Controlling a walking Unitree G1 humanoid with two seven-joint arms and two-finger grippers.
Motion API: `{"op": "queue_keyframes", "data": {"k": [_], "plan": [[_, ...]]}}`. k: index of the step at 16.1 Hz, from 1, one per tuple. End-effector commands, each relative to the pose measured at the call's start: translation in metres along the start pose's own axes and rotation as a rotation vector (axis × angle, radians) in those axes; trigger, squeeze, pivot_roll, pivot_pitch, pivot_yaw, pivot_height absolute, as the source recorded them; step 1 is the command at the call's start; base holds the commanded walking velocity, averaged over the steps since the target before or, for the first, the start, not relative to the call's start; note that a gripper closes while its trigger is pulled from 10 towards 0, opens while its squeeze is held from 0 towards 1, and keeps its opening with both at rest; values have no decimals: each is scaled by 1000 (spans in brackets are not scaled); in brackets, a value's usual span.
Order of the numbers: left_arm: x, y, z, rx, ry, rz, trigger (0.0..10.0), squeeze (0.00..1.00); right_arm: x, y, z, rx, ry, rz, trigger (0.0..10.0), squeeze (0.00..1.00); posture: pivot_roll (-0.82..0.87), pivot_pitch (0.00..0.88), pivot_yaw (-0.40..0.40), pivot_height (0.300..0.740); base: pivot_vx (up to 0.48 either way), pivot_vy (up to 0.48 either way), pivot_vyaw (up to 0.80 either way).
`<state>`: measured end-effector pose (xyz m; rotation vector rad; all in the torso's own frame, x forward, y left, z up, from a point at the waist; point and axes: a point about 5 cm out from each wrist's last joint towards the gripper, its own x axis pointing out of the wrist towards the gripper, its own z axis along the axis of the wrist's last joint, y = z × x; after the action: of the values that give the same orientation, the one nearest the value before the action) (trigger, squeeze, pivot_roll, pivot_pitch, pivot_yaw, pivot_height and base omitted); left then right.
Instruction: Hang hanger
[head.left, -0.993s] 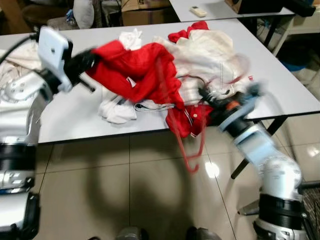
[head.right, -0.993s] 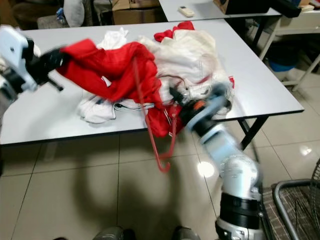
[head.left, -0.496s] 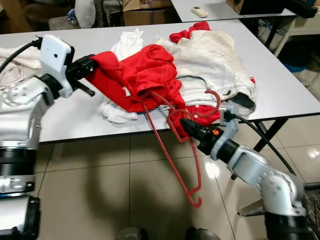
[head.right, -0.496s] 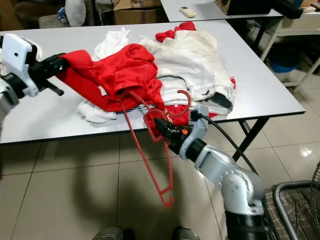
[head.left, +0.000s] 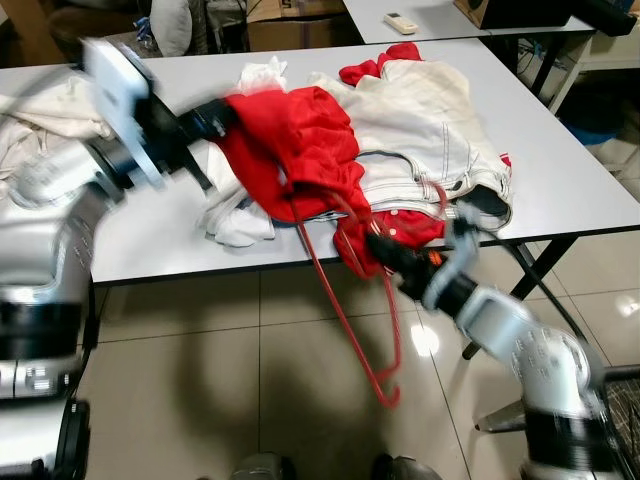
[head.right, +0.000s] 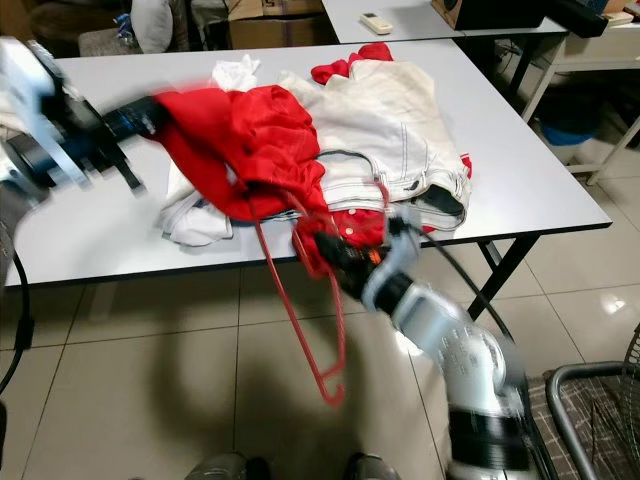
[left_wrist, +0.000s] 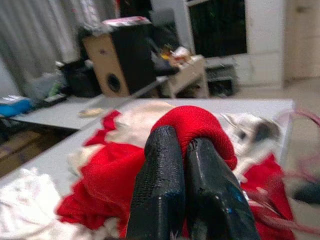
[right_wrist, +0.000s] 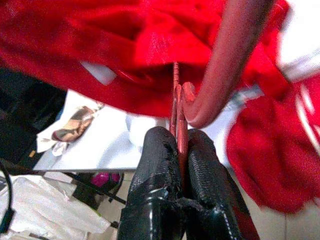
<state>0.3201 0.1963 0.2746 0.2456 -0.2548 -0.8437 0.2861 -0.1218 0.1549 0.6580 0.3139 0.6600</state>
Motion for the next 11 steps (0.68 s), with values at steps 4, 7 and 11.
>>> {"op": "queue_keyframes", "data": {"k": [4,7,11], "plan": [[-17,16,-6,118,132,130,0,0,2,-8,25,46,-163,-72,10000,0,18,58,28,740,0,0,0],[-29,26,-11,137,176,270,0,0,-5,-14,39,165,-299,-107,10000,0,15,63,25,740,0,0,0],[-25,14,-22,85,186,235,0,0,3,-13,31,227,-295,-113,10000,0,15,71,30,740,0,0,0]]}}
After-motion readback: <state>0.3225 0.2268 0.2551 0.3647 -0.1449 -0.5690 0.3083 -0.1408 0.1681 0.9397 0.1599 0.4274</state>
